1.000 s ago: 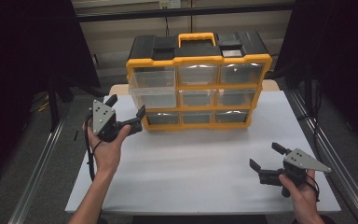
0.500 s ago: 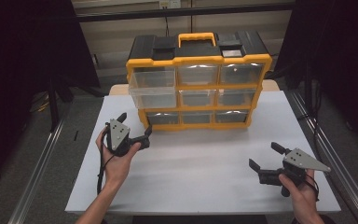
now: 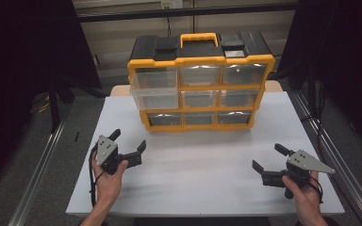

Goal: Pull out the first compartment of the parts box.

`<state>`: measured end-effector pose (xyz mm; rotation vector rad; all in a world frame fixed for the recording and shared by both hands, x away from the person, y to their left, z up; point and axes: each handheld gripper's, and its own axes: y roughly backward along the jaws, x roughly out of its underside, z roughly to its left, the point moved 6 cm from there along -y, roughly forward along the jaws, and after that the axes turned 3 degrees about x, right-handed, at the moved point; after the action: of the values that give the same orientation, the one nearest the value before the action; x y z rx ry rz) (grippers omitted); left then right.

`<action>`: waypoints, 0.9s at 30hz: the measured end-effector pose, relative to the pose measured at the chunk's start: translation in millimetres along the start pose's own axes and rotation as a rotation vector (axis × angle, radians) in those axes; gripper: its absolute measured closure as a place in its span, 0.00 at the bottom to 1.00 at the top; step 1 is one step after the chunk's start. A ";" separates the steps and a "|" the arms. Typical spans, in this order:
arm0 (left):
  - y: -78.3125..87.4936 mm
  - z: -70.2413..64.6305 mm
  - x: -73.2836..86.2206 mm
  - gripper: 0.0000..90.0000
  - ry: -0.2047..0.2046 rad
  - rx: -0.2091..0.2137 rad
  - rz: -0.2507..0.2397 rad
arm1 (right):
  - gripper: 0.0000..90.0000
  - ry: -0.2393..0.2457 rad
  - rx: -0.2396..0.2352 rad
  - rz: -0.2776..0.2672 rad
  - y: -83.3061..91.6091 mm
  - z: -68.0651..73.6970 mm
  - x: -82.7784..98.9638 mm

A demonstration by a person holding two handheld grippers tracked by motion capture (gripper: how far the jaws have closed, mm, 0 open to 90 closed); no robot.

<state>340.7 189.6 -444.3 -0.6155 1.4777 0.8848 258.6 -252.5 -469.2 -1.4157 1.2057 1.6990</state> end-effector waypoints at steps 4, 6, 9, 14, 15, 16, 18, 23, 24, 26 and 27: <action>10.0 -1.5 2.0 0.02 0.004 -0.007 0.005 | 0.00 -0.001 0.005 -0.001 1.1 -0.4 0.0; 13.7 -0.3 3.9 0.03 0.004 -0.014 0.000 | 0.00 0.001 0.004 0.000 1.2 -0.7 0.2; 17.3 1.0 9.5 0.04 0.032 0.006 0.021 | 0.00 0.002 0.007 -0.001 1.0 -1.3 0.2; 24.2 4.7 15.1 0.05 0.013 -0.010 0.055 | 0.00 -0.004 0.014 -0.002 1.5 -2.2 0.1; 25.5 5.0 15.4 0.05 0.012 -0.013 0.050 | 0.00 -0.004 0.016 -0.002 1.9 -2.3 0.1; 27.0 4.9 15.6 0.05 0.020 -0.032 0.039 | 0.00 -0.005 0.020 -0.004 2.3 -2.6 0.0; 30.1 4.8 17.8 0.05 0.036 -0.020 0.036 | 0.00 -0.009 0.023 -0.002 3.7 -3.3 0.3; 40.0 6.0 22.0 0.05 0.099 -0.053 0.049 | 0.00 -0.019 0.037 -0.006 7.1 -5.8 1.1; 43.7 5.2 24.1 0.05 0.100 -0.051 0.063 | 0.00 -0.019 0.041 -0.007 7.8 -6.3 1.2; 48.6 6.7 27.8 0.04 0.078 -0.056 0.068 | 0.00 -0.023 0.040 -0.005 8.2 -6.6 2.1; 48.5 8.2 27.8 0.04 0.088 -0.054 0.064 | 0.00 -0.025 0.045 -0.003 8.5 -7.4 2.4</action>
<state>303.0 227.3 -463.3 -0.6568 1.5637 0.9607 253.6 -262.8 -469.4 -1.3647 1.2206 1.6725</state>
